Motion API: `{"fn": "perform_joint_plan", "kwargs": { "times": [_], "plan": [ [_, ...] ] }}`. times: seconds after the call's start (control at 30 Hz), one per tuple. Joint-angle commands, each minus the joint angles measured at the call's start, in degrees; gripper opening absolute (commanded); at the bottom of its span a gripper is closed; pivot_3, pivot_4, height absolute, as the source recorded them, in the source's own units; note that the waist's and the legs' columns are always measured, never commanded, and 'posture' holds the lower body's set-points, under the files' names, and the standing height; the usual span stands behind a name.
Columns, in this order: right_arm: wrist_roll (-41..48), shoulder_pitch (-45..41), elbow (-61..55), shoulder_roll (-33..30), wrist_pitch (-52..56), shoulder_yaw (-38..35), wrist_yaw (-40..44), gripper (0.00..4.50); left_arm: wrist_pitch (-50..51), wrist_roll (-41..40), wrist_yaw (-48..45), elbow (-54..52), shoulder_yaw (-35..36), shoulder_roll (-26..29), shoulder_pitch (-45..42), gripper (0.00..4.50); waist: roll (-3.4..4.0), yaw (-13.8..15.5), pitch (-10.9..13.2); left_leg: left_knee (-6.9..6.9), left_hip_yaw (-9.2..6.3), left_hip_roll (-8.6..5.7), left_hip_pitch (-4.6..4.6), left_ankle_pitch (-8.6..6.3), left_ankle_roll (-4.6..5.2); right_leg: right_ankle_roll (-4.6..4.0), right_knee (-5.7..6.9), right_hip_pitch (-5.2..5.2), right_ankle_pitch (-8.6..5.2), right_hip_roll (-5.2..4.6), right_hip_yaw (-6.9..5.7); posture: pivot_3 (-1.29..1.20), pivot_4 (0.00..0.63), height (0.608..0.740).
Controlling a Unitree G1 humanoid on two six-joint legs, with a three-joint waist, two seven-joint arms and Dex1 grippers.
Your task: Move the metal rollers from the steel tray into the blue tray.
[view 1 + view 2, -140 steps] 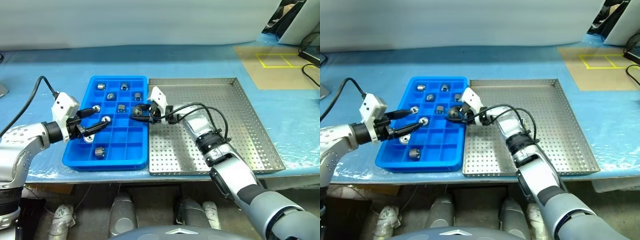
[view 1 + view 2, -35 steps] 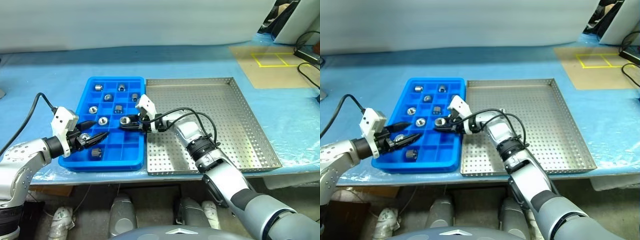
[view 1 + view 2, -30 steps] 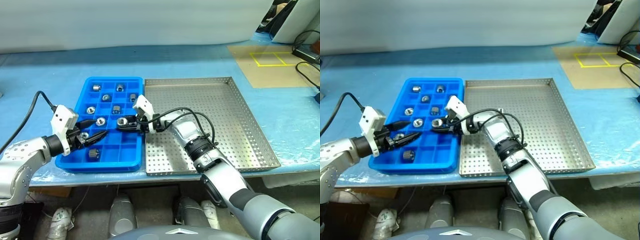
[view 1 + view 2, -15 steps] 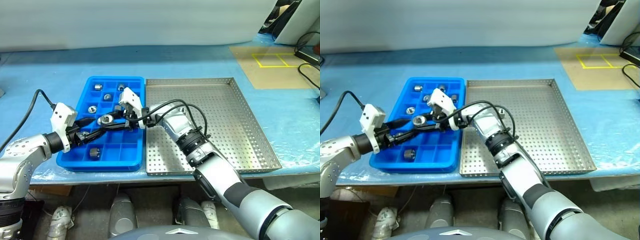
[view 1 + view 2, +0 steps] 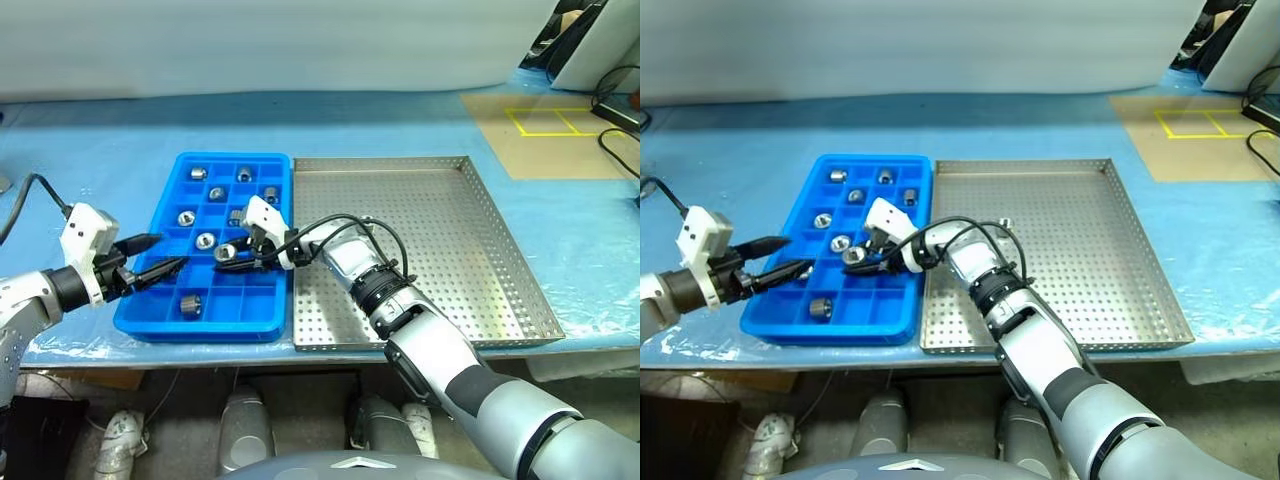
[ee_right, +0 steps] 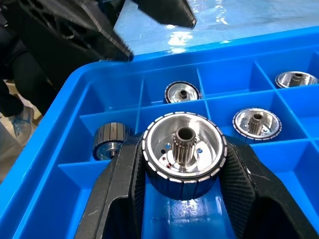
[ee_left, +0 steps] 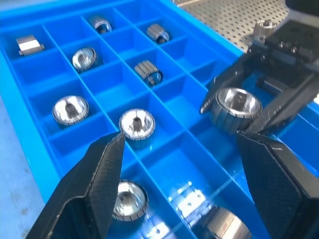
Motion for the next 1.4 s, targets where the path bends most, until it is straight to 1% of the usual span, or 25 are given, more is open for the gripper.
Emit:
{"fn": "perform_joint_plan", "kwargs": {
  "times": [0.03,0.1,0.2,0.27,0.37,0.47,0.53,0.6,0.67,0.77,0.87,0.97,1.1,1.3,1.4],
  "plan": [
    [0.3,-0.4,-1.4,1.0,-0.8,-0.7,0.8,2.0,-0.4,-1.1,-0.4,-3.0,0.6,0.6,-0.1,3.75,0.0,0.2,0.0,0.01,0.0,0.0,0.0,0.0,0.0,0.0,0.0,0.0,0.0,0.0,0.0,0.24,0.15,0.74],
    [0.4,-0.3,-1.4,1.0,-1.3,-1.1,0.9,2.0,-0.2,-1.1,-0.2,-3.1,0.2,0.3,-0.5,3.75,0.01,0.6,0.0,0.03,0.0,0.0,0.0,0.0,0.0,0.0,0.01,0.0,0.0,0.0,0.0,0.24,0.15,0.74],
    [2.0,-0.8,-2.2,0.9,1.0,-2.6,1.4,2.71,-0.2,-0.9,0.3,-3.3,-0.8,-0.1,-1.1,3.75,0.0,0.7,0.0,0.03,0.0,0.0,0.0,0.0,0.0,0.0,0.01,0.0,0.0,0.0,0.01,0.23,0.15,0.74],
    [2.7,-1.4,-3.0,0.5,3.1,-3.4,1.7,3.28,-0.1,-0.9,0.4,-3.3,-1.3,-0.3,-1.4,3.75,0.0,0.8,0.0,0.03,0.0,0.0,0.0,0.0,0.0,0.0,0.01,0.0,0.0,0.0,0.01,0.23,0.15,0.74],
    [3.0,-1.5,-5.3,-0.5,3.7,-4.3,2.0,3.28,0.0,-0.9,0.7,-3.2,-1.9,-0.4,-2.0,3.75,-0.01,0.8,0.0,0.05,0.0,0.0,-0.01,0.0,-0.01,0.0,0.02,0.0,0.0,0.0,0.01,0.22,0.15,0.74],
    [3.5,-0.3,-12.8,-4.7,4.2,-5.2,3.3,3.28,0.1,-1.0,1.1,-3.0,-3.0,-0.9,-3.2,3.75,-0.02,0.8,0.0,0.07,0.0,-0.01,-0.02,0.01,-0.01,0.01,0.03,0.0,0.01,0.0,0.01,0.2,0.15,0.74],
    [8.2,0.0,-20.5,-8.0,9.5,-9.2,4.2,3.28,0.2,-1.1,1.3,-3.0,-4.1,-1.6,-4.2,3.75,-0.02,1.1,0.0,0.08,0.0,-0.03,-0.04,0.01,-0.01,0.02,0.01,0.01,0.01,0.01,0.01,0.18,0.15,0.74],
    [11.6,0.4,-25.7,-12.0,12.8,-13.1,3.8,3.28,-0.1,-0.9,1.3,-2.7,-5.5,-2.3,-5.1,3.75,-0.04,1.2,0.0,0.1,0.0,-0.08,-0.04,0.01,-0.01,0.03,0.01,0.04,0.02,0.02,0.04,0.17,0.15,0.74],
    [11.2,1.1,-26.4,-16.7,12.3,-15.3,2.4,3.28,-0.5,-0.5,1.2,-2.0,-7.1,-3.0,-6.3,3.75,-0.07,1.2,0.0,0.11,0.0,-0.08,-0.01,0.01,-0.01,0.03,0.02,0.07,0.02,0.02,0.05,0.16,0.15,0.74],
    [9.1,2.0,-21.9,-23.2,10.6,-17.7,-0.6,3.28,-1.0,0.0,1.2,-0.7,-9.3,-4.4,-8.4,3.75,-0.08,1.0,0.0,0.11,0.01,-0.07,0.1,0.02,-0.03,0.02,0.05,0.14,0.02,0.03,0.09,0.12,0.15,0.74],
    [7.2,3.7,-18.3,-27.3,7.9,-18.2,-2.3,3.28,-1.5,0.5,0.9,0.5,-11.3,-5.4,-10.3,3.75,-0.08,0.7,-0.1,0.12,0.03,-0.08,0.16,0.04,-0.05,0.02,0.1,0.17,0.02,0.03,0.18,0.09,0.15,0.74],
    [7.6,5.1,-14.7,-28.1,7.0,-19.7,-4.2,3.28,-2.2,1.4,0.5,2.3,-13.3,-6.1,-12.5,3.75,-0.06,0.2,0.0,0.13,0.06,-0.08,0.16,0.04,-0.05,0.02,0.11,0.13,0.02,0.05,0.21,0.07,0.15,0.74],
    [7.0,6.3,-11.5,-28.1,5.4,-19.7,-5.9,3.28,-3.1,2.2,-0.4,5.8,-14.2,-5.9,-15.1,3.75,-0.06,-0.9,0.0,0.14,0.06,-0.09,0.14,0.04,-0.04,0.01,0.16,0.1,0.02,0.08,0.2,0.05,0.15,0.74],
    [6.9,8.2,-10.9,-27.2,5.8,-18.9,-6.7,3.28,-4.1,3.8,-1.7,8.4,-15.4,-5.6,-16.7,3.75,-0.06,-0.9,0.0,0.16,0.07,-0.11,0.14,0.03,-0.01,0.0,0.16,0.11,0.02,0.06,0.19,0.04,0.15,0.74],
    [5.9,8.7,-8.0,-27.1,4.8,-19.0,-8.3,3.28,-4.5,4.3,-2.1,8.8,-15.5,-5.3,-16.7,3.75,-0.06,-0.9,0.0,0.17,0.07,-0.1,0.14,0.03,-0.01,0.0,0.16,0.12,0.02,0.06,0.18,0.04,0.15,0.74]
  ]
}}
